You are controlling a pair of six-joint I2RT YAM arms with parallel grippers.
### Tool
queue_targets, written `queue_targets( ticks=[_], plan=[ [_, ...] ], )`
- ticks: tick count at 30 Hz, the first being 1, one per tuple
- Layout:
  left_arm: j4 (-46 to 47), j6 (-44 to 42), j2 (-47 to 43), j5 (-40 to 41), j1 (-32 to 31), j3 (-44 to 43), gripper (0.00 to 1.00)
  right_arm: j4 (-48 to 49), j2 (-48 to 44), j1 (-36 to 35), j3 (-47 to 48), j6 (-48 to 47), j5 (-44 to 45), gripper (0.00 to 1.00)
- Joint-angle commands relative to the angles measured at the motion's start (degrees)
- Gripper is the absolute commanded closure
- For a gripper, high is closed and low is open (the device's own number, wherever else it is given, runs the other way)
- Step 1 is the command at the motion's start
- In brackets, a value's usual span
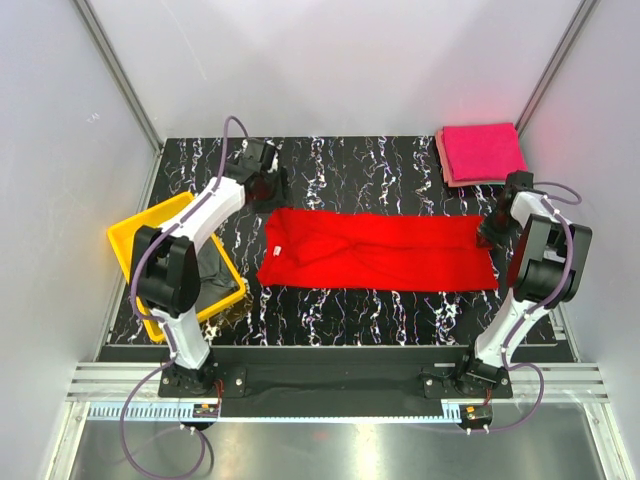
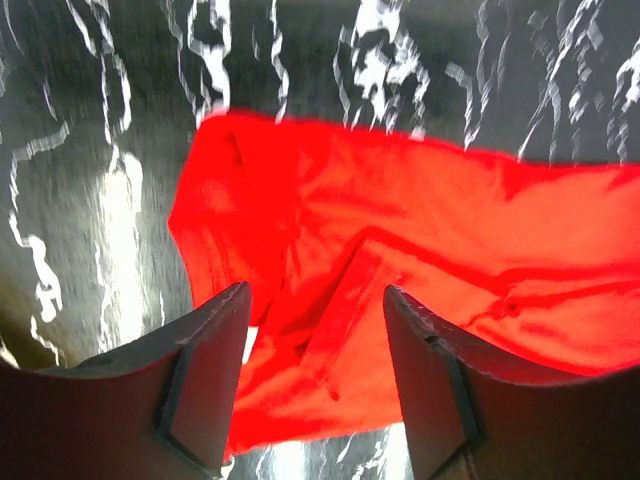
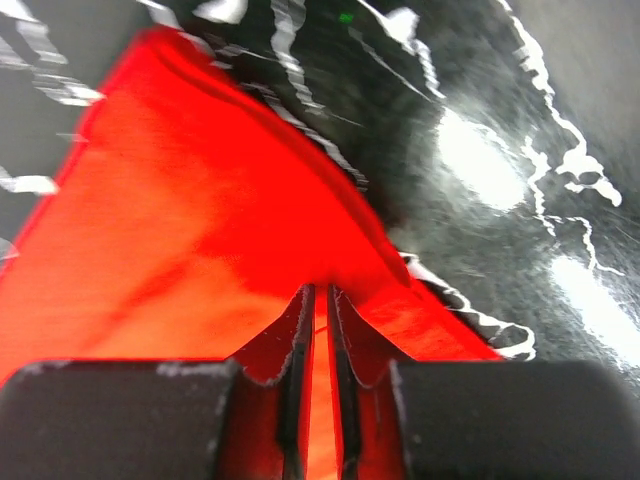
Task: Fold and stack the t-shirts
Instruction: Fold the tshirt
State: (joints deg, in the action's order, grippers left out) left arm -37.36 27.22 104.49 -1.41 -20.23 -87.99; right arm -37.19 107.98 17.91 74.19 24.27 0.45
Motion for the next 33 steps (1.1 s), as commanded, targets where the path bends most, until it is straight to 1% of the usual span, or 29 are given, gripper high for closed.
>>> queue_targets(
  ticks=[1,2,5,7,8,9,10,11,12,13,15,16,17,18,21,22,23,25,27,29,31,33],
  plan=[
    [1.3,0.8,0.7,-1.2,-0.2,5.2,0.38,2.1,1.0,0.6,-0.9,0.5,4.9,0.84],
    [1.1,0.9,2.5,0.3,-0.2,5.9,0.38,2.3,1.3,0.7,-0.9,0.4,5.8,0.84],
    [-2.8,1.5,6.2,1.1,-0.2,3.2,0.39,2.7,1.4,1.1,-1.2,0.4,7.2,0.84],
    [-2.7,1.8,6.1,1.3,-0.3,2.8,0.38,2.9,0.7,1.1,-1.5,0.4,6.3,0.84],
    [-2.5,1.7,4.9,3.5,-0.3,3.2,0.38,3.2,0.3,1.1,-1.5,0.3,5.6,0.83],
    [-1.8,1.6,4.2,4.0,-0.3,3.3,0.38,3.8,-0.7,1.1,-1.4,0.1,4.8,0.81],
    [-1.9,1.0,3.5,4.2,-0.3,3.2,0.38,4.1,-1.3,1.1,-1.3,-0.4,3.6,0.80],
    [-1.7,0.6,2.1,4.4,-0.3,2.9,0.38,4.7,-2.0,1.1,-1.1,-0.5,0.5,0.78],
    [-1.5,-0.3,1.4,4.0,-0.3,2.8,0.37,4.8,-3.4,1.1,-0.6,-0.3,-0.4,0.74],
    [-1.1,-0.8,0.6,3.3,-0.3,3.1,0.37,4.8,-4.4,1.1,-0.5,-0.1,-3.9,0.72],
    [-0.2,-1.7,-1.4,1.8,-0.3,3.5,0.36,3.8,-6.7,1.0,0.7,0.4,-5.5,0.69],
    [0.5,-3.3,-1.9,-0.4,-0.2,4.4,0.36,3.5,-7.5,0.9,1.0,0.6,-7.6,0.66],
    [2.7,-4.1,-2.7,-5.0,-0.2,5.0,0.35,3.4,-8.4,0.4,1.0,0.5,-8.9,0.65],
    [3.4,-4.5,-2.9,-6.9,0.1,5.6,0.35,3.4,-9.9,-0.1,1.1,0.2,-9.9,0.64],
    [3.7,-4.0,-1.8,-12.3,0.6,6.3,0.35,3.0,-12.3,-2.6,1.0,-0.9,-13.6,0.60],
    [3.3,-4.0,-1.5,-12.2,0.6,6.5,0.35,3.0,-13.0,-3.4,0.7,-1.0,-14.7,0.60],
    [2.2,-3.8,-0.7,-11.5,0.5,6.6,0.35,3.1,-13.5,-5.7,0.4,-1.0,-15.2,0.59],
    [2.6,-3.4,-0.3,-11.7,0.5,8.1,0.36,3.6,-15.0,-8.4,-0.5,-0.6,-15.9,0.59],
    [6.4,-3.6,-0.2,-15.8,0.1,9.8,0.36,4.1,-15.4,-13.4,-0.7,-0.2,-16.0,0.59],
    [8.3,-3.2,0.5,-17.7,-0.3,11.2,0.36,4.8,-15.3,-15.9,-0.9,0.3,-16.2,0.59],
    [7.2,-3.5,1.9,-17.3,-1.4,10.2,0.37,5.0,-14.8,-17.6,-0.6,1.0,-16.5,0.59],
    [4.2,-4.1,2.6,-13.8,-2.5,9.2,0.37,4.9,-14.5,-19.7,-0.3,1.1,-16.7,0.59]
  ],
)
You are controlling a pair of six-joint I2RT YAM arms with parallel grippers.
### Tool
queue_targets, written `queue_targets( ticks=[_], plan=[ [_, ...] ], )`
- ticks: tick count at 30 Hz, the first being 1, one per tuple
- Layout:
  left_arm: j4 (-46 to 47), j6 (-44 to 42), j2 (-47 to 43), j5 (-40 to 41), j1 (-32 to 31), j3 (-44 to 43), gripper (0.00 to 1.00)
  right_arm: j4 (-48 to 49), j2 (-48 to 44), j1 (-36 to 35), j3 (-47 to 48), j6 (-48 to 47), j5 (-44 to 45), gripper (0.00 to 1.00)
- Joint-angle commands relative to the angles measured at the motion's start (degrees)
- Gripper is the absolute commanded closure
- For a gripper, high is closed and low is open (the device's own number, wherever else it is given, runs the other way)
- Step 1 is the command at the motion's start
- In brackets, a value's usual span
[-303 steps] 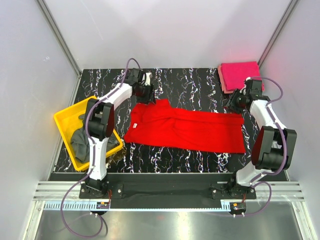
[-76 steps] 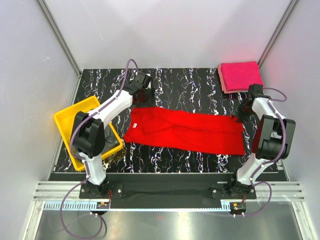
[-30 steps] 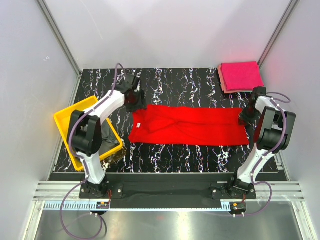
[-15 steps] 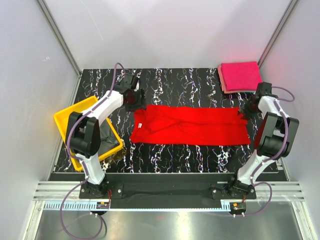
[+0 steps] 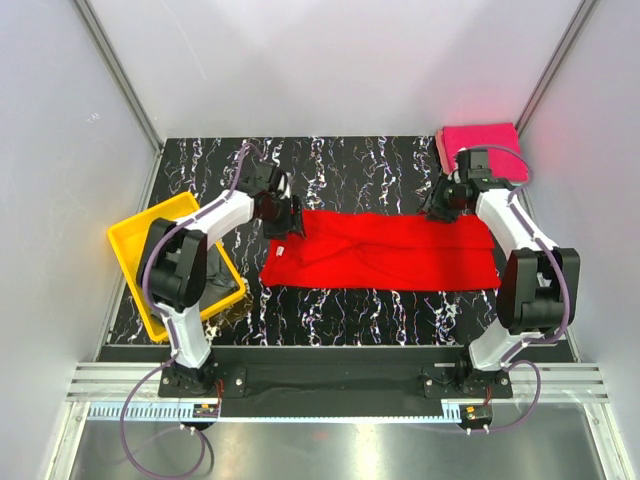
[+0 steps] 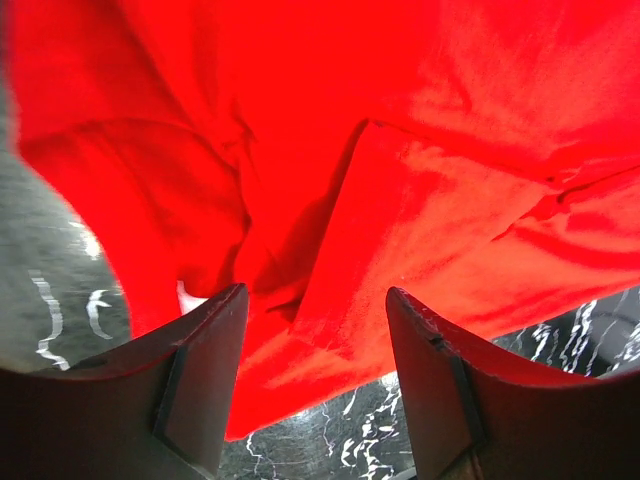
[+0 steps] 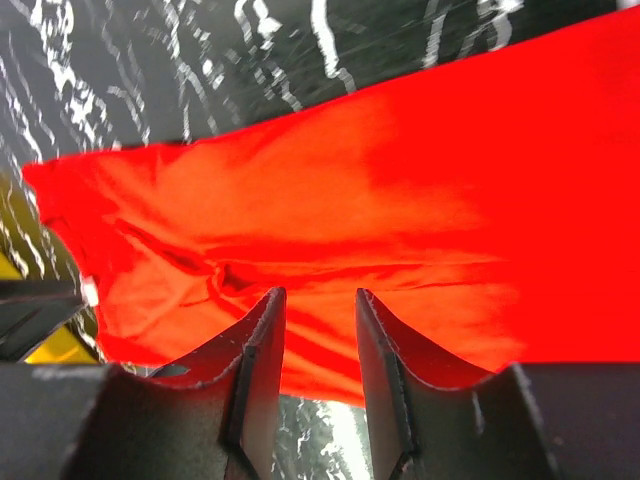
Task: Fold and stack the t-shirts
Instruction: Fold the tshirt
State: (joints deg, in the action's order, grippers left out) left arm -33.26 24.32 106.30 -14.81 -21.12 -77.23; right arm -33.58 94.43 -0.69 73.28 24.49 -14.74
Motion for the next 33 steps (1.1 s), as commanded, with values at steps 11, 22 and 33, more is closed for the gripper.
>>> queue_targets(
  ticks=[11,22,33],
  plan=[
    [-0.8,-0.2,0.5,2.8,-5.6,0.6,0.40,7.0,5.7,-13.6,-2.1,2.3,-2.4,0.59],
    [-1.7,2.0,-2.3,2.9,-5.6,0.0,1.00,7.6,7.3,-20.0,-0.8,5.0,-1.2,0.58],
    [-1.6,6.8,-10.7,2.6,-7.4,1.6,1.00,6.3,7.1,-23.2,-0.1,6.4,2.1,0.57]
  ],
)
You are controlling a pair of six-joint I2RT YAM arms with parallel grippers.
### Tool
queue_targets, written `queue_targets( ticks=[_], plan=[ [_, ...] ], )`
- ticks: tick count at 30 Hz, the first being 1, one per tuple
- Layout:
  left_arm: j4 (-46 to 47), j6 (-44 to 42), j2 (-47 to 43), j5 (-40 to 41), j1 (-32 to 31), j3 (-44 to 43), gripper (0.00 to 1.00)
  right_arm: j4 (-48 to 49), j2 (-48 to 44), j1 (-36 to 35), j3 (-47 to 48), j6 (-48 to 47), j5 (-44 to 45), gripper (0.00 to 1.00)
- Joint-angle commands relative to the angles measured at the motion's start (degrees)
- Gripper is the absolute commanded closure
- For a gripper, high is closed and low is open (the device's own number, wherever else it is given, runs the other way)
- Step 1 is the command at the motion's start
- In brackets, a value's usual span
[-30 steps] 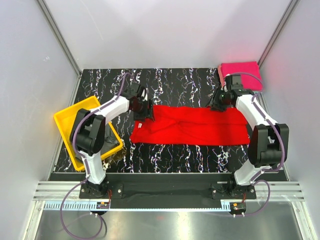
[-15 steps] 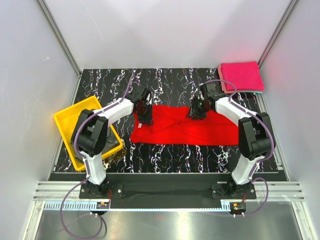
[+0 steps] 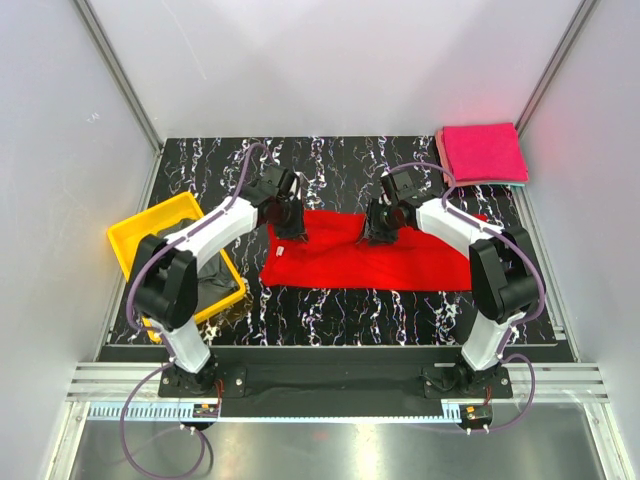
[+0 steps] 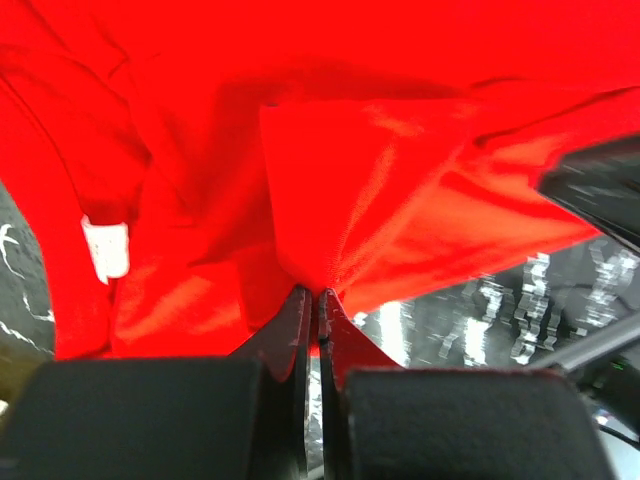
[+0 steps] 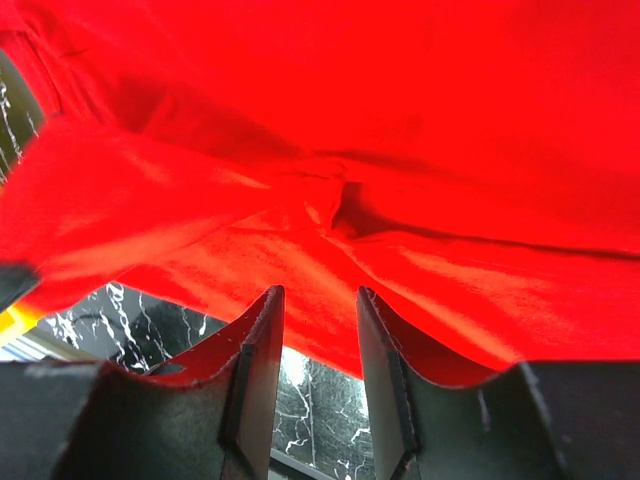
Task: Fold and stack the t-shirts
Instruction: Fold the tshirt
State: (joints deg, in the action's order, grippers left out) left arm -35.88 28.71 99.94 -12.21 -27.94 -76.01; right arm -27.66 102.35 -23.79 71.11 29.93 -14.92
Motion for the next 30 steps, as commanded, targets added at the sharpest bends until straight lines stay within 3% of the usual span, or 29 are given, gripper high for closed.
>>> queue_targets(
  ticks=[1,8,10,18,19,25,30],
  plan=[
    [1.2,2.7,-4.8,-0.4,-1.0,0.6,1.00,0.4,-0.9,0.0,1.9,0.9,2.3,0.58],
    [3.4,2.0,-7.0,-0.7,-5.7,5.2,1.00,-1.6,-2.9,0.0,1.4,2.1,4.9,0.57],
    [4.8,1.4,-7.7,-0.2,-7.8,7.1,0.84,-2.7,-3.7,0.0,1.2,1.7,5.6,0.57],
    [10.1,2.2,-14.9,-2.5,-10.1,15.9,0.54,-0.6,-3.8,-2.2,2.9,-3.8,1.4,0.54],
    [9.7,2.4,-15.6,-2.1,-9.1,15.5,0.46,0.1,-2.5,-2.4,4.2,-5.0,0.8,0.53],
    [3.8,1.9,-15.0,-1.7,-1.8,10.4,0.42,1.4,6.0,-3.5,11.3,-12.6,-7.5,0.50],
    [2.5,2.0,-12.8,-2.3,2.7,9.9,0.42,-4.7,10.0,-6.2,16.4,-15.3,-4.9,0.50]
  ],
)
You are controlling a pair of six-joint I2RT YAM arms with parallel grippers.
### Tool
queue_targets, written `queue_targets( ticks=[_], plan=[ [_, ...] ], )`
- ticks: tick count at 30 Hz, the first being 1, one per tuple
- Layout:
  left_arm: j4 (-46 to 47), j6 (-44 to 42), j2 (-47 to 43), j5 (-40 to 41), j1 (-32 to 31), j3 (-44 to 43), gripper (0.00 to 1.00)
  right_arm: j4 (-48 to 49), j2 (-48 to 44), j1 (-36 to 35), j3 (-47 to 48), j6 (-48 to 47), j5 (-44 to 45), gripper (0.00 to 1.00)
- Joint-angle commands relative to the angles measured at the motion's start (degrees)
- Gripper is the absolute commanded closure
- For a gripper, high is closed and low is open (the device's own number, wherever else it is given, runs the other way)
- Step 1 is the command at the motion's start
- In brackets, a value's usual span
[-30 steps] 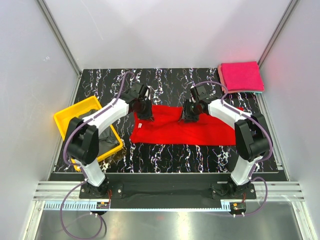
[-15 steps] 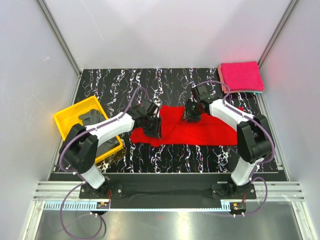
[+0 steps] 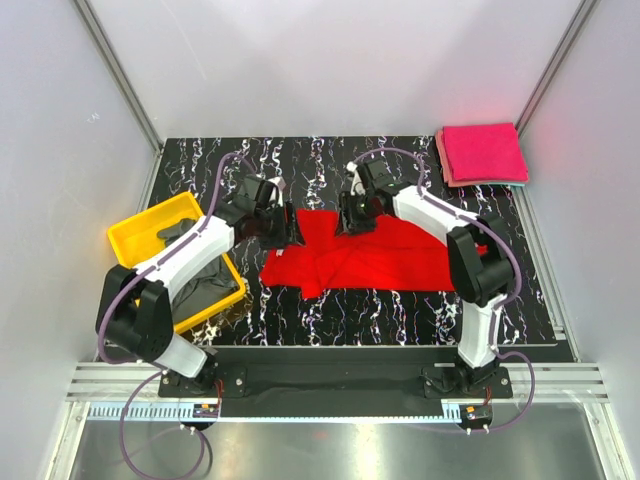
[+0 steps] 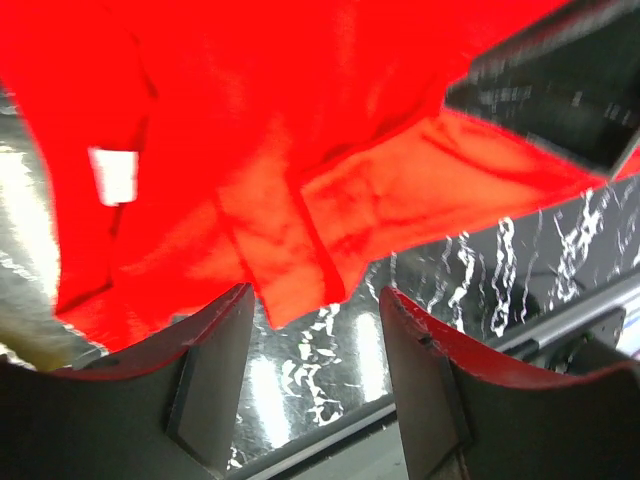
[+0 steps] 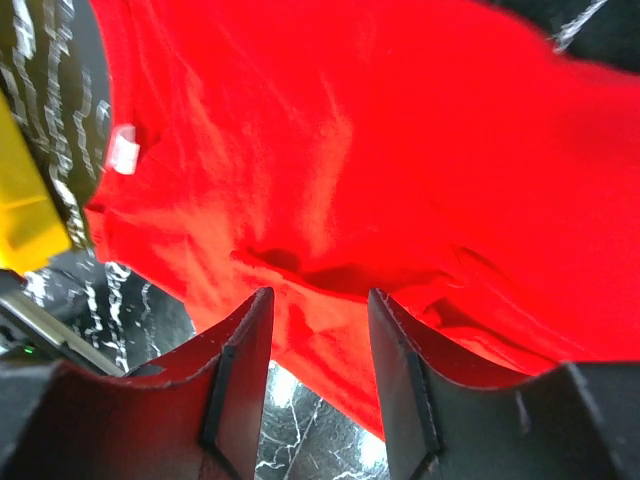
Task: Fold and stack the t-shirts
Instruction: Fold the tshirt
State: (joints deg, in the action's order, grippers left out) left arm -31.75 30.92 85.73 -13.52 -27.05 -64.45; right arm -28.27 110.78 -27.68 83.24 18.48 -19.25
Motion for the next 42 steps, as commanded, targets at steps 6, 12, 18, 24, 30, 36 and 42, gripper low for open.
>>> queue_targets(
  ticks=[6,12,18,24,30,36,42],
  plan=[
    [-1.7,-1.6,0.4,-1.4,2.8,0.0,0.43,-4.1,0.1,-5.7,3.8,-0.8,5.3,0.49],
    [2.9,1.8,-7.7,-5.6,2.7,10.2,0.44,3.0,1.9,-7.4,1.7,-13.3,-1.4,0.50],
    [6.7,6.3,-13.4,-8.0,2.2,17.6,0.43,0.9,7.4,-7.4,7.7,-20.7,-5.5,0.51],
    [10.9,8.6,-13.0,-7.8,1.2,21.6,0.42,-3.4,11.1,-7.4,11.0,-25.0,-10.1,0.51],
    [15.0,11.3,-12.3,-5.0,-0.3,24.4,0.42,-4.9,10.7,-7.5,9.4,-27.8,-10.1,0.56],
    [17.8,13.3,-8.7,-1.5,-3.6,25.0,0.42,-1.8,6.4,-7.5,5.4,-26.6,-10.9,0.75],
    [17.8,14.5,-7.5,3.4,-4.6,25.7,0.42,-0.3,2.9,-7.5,1.5,-25.7,-8.6,0.97]
  ],
)
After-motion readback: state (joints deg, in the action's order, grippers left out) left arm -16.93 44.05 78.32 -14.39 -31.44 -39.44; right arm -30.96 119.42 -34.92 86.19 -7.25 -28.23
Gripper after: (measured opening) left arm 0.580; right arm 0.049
